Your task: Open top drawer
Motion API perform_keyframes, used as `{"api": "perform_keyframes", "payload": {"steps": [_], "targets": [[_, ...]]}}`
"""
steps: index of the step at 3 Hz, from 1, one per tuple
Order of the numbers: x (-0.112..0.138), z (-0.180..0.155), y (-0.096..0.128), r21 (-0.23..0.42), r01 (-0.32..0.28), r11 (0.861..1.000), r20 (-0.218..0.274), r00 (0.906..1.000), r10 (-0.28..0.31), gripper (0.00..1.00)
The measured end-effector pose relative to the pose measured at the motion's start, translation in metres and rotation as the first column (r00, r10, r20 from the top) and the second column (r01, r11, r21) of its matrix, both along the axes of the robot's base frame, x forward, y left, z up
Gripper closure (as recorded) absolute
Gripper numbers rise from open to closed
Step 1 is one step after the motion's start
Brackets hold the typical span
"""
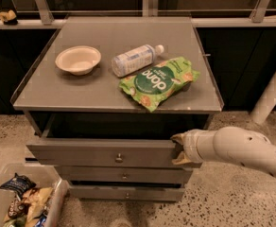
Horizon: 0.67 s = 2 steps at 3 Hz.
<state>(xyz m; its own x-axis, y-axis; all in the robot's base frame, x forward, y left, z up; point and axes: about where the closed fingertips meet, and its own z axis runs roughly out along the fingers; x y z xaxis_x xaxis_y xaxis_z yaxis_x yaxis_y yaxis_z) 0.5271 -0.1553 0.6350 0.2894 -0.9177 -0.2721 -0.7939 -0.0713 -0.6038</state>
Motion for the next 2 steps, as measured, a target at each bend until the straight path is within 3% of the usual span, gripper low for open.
{"api": "perform_keyframes", "payload": {"steps": [2], "targets": [[-0.0079, 0.0115, 0.0002, 0.008, 0.025, 1.000, 0.020, 0.9995, -0.025, 1.00]]}}
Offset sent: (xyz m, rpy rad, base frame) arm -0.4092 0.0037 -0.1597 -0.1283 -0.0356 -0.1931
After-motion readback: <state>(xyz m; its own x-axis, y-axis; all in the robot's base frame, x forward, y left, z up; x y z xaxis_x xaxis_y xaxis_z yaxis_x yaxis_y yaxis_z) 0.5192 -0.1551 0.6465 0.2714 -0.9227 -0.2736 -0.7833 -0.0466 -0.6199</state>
